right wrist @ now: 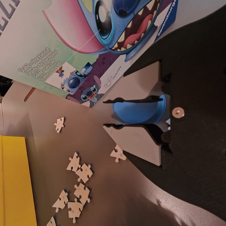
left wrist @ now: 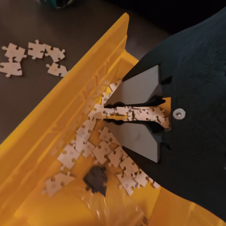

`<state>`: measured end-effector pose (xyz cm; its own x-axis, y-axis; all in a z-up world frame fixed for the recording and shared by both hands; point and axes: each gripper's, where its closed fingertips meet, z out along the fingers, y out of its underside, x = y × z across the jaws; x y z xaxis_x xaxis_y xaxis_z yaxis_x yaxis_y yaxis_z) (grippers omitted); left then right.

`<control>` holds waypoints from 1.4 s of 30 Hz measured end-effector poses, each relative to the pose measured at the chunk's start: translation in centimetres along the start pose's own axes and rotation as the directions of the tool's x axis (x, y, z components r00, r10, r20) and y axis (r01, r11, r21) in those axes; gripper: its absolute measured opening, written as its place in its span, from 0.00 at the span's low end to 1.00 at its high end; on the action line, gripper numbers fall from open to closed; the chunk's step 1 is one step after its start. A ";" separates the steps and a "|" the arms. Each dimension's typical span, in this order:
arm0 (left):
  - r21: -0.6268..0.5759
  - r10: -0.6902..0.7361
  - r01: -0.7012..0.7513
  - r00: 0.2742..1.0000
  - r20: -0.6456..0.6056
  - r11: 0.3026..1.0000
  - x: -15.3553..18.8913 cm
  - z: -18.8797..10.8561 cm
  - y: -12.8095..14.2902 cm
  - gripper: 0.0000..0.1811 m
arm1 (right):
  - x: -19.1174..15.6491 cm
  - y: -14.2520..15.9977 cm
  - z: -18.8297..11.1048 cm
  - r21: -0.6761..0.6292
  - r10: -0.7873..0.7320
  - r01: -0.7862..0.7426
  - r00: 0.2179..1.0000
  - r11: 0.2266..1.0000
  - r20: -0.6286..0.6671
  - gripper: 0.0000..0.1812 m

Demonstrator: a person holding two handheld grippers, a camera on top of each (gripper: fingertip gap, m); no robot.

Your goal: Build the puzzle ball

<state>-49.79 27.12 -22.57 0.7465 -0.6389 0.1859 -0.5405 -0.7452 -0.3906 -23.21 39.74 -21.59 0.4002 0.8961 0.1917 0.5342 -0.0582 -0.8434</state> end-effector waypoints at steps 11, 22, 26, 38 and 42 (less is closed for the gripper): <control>-0.114 -0.016 0.045 0.970 0.243 0.992 -4.5 0.0 2.3 0.08 | 0.0 0.0 0.0 0.000 -0.001 0.001 1.000 1.000 0.000 0.16; -0.247 0.089 -0.071 0.994 0.063 0.967 -1.2 -0.5 5.2 0.03 | -0.1 0.0 0.0 -0.002 -0.005 0.005 1.000 1.000 0.000 0.16; -0.221 0.039 0.006 0.979 0.200 0.975 -4.1 -0.8 4.7 0.01 | -0.1 0.0 0.0 -0.002 -0.004 0.004 1.000 1.000 0.000 0.16; -0.336 0.128 -0.120 0.992 0.002 0.934 -0.7 -1.5 7.7 0.12 | 0.0 0.0 0.0 -0.002 -0.004 0.004 1.000 1.000 0.000 0.16; -0.314 0.121 -0.113 0.993 0.005 0.943 -0.7 -1.3 7.1 0.10 | 0.0 0.0 0.0 -0.003 -0.002 0.002 1.000 1.000 -0.001 0.16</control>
<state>-54.68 22.03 -24.36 0.6779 -0.7231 0.1326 -0.7156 -0.6903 -0.1066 -23.21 39.73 -21.63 0.3998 0.8959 0.1937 0.5374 -0.0579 -0.8413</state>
